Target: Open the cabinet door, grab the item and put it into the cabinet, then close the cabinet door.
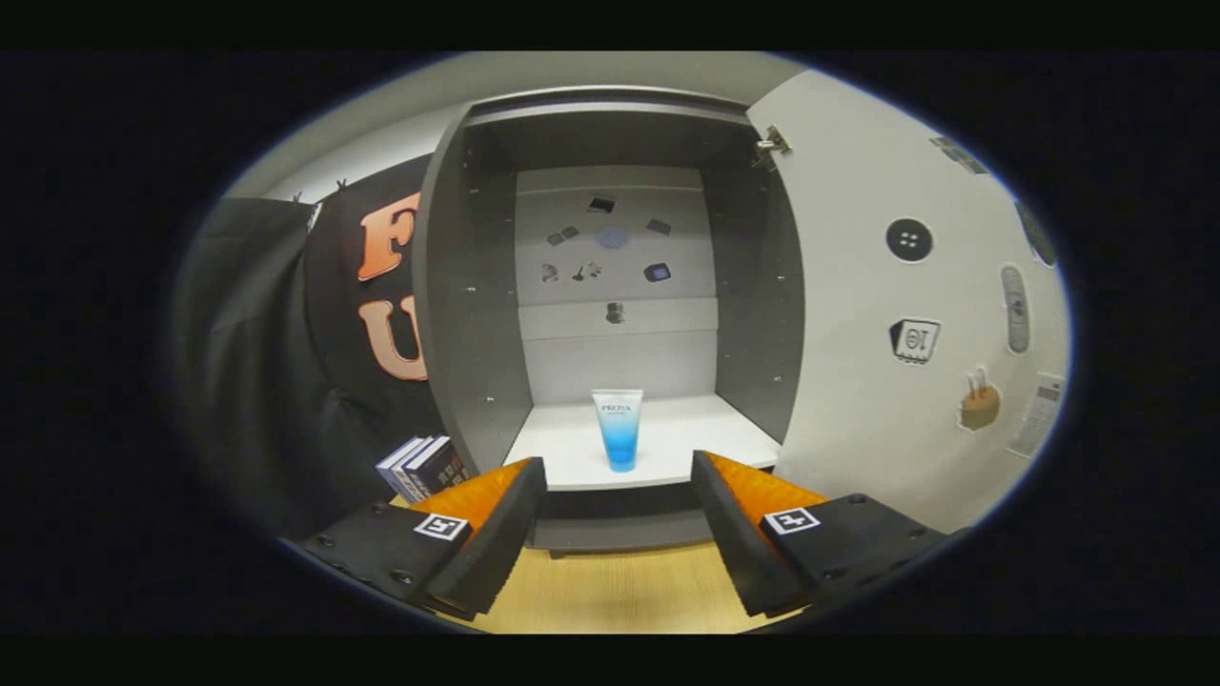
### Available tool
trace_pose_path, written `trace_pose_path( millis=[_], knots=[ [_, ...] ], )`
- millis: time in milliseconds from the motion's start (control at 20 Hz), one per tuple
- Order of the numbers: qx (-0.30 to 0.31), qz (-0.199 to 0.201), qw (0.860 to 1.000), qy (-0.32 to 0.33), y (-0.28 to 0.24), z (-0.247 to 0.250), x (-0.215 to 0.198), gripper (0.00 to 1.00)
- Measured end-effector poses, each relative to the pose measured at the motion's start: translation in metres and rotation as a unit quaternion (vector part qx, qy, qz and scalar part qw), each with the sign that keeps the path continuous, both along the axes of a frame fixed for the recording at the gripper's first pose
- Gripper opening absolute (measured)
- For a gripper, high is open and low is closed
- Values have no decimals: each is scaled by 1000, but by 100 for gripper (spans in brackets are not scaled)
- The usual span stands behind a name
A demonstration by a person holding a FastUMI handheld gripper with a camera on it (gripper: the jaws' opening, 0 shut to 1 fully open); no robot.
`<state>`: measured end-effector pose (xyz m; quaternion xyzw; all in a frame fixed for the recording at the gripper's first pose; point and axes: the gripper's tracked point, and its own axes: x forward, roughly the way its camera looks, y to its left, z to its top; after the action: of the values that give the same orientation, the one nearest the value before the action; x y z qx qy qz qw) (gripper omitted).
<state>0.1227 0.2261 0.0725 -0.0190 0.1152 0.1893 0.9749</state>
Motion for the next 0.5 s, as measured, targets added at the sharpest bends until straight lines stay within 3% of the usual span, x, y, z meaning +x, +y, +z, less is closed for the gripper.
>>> trace_pose_path(
  millis=[500],
  knots=[
    [2,4,1000,-30,-118,27,-116,97]
  ],
)
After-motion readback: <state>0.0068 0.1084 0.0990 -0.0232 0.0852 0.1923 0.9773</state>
